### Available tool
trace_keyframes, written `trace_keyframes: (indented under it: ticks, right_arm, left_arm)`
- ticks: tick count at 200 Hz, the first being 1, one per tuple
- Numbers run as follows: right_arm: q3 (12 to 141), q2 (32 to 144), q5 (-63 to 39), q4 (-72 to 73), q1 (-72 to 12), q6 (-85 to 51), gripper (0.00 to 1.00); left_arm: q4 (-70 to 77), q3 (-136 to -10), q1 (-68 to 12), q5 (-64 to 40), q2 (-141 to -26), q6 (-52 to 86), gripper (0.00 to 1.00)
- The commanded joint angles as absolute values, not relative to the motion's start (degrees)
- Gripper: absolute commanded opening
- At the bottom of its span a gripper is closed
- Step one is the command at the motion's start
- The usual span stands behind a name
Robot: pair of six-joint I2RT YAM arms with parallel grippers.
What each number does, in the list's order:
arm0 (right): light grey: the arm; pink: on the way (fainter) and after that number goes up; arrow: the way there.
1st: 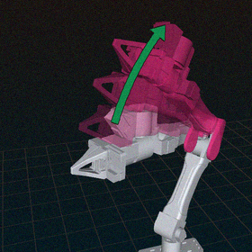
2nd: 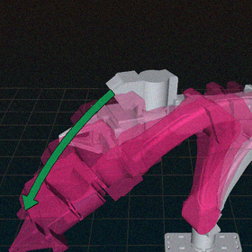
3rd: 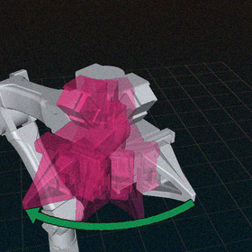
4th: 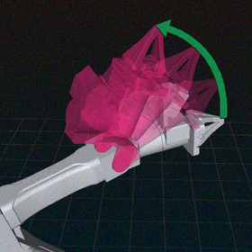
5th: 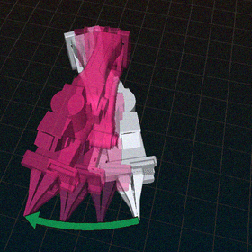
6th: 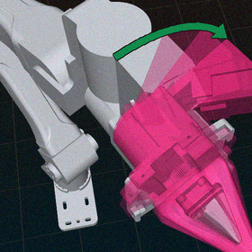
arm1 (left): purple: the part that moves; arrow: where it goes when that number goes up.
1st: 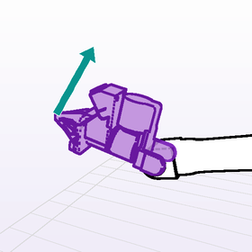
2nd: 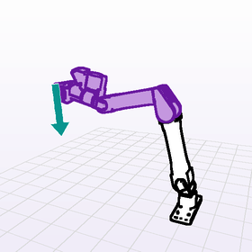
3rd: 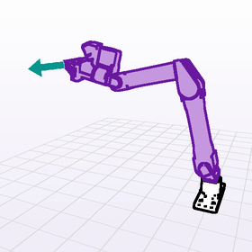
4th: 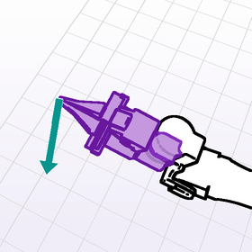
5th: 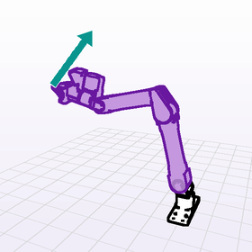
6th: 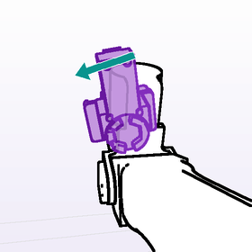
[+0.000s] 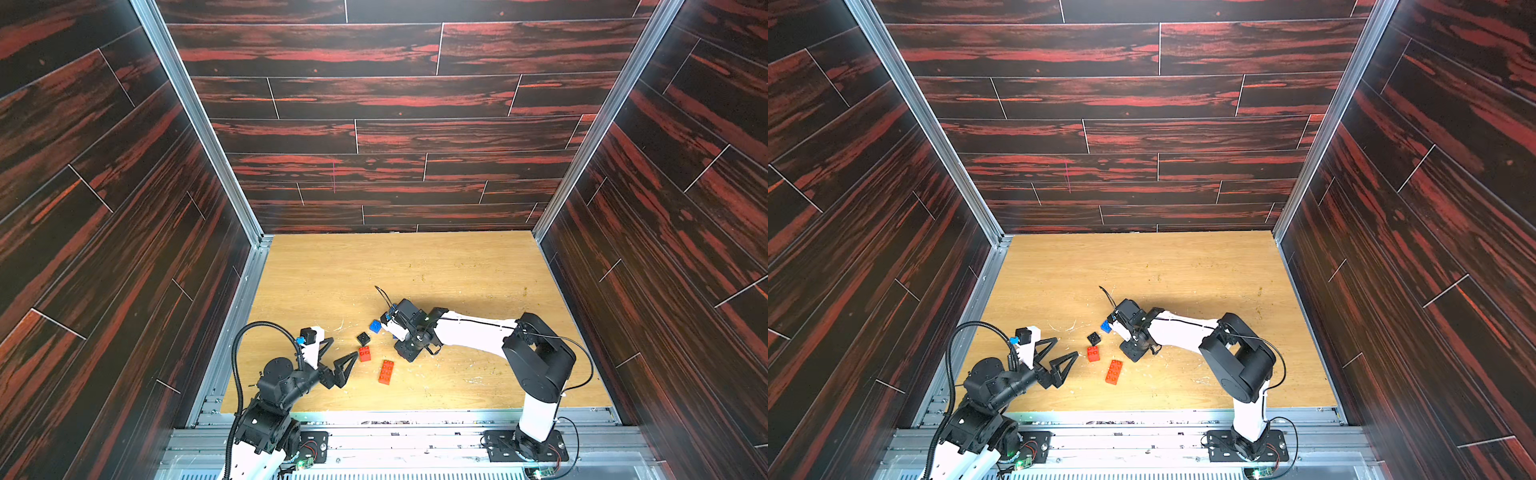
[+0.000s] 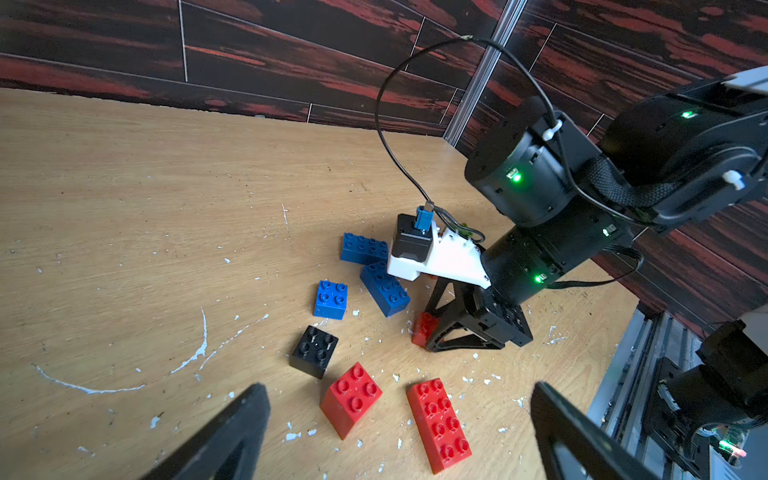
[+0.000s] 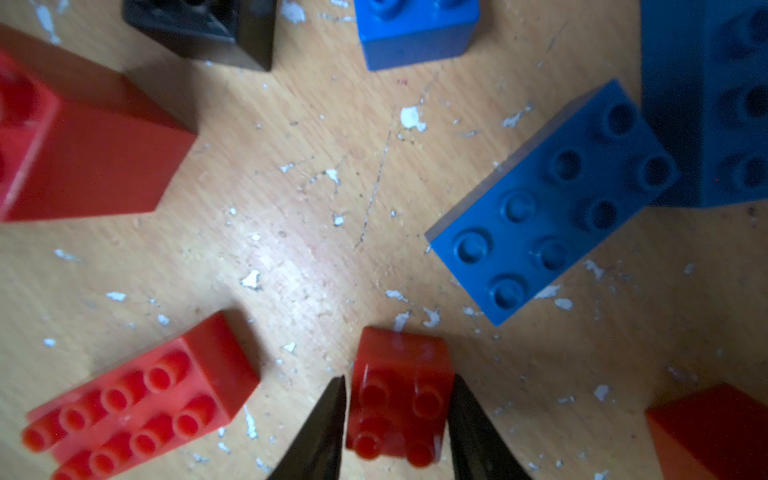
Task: Assemble the letter f with lego
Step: Pick up the lego brick from the center of the board.
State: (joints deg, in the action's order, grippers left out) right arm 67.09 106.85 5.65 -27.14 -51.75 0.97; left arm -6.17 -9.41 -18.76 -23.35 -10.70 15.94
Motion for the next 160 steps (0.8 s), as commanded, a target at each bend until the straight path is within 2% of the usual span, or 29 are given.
trace_keyframes:
  ticks: [1, 69, 124, 160]
  right_arm:
    - [68.3, 108.0, 5.8, -28.3, -52.1, 1.3, 0.40]
    - [68.3, 107.4, 6.0, -29.1, -52.2, 2.9, 0.29]
    - [68.9, 102.6, 5.0, -35.1, -51.9, 13.2, 0.27]
    - [69.3, 98.5, 0.4, -39.8, -50.0, 19.5, 0.27]
  left_arm:
    - [-6.8, -9.2, -18.9, -23.4, -10.2, 15.7, 1.00]
    - [-6.9, -9.1, -18.9, -23.4, -10.1, 15.7, 1.00]
    - [-6.9, -9.1, -18.9, -23.3, -10.1, 15.7, 1.00]
    - [-6.9, -9.1, -18.9, -23.2, -10.2, 15.7, 1.00]
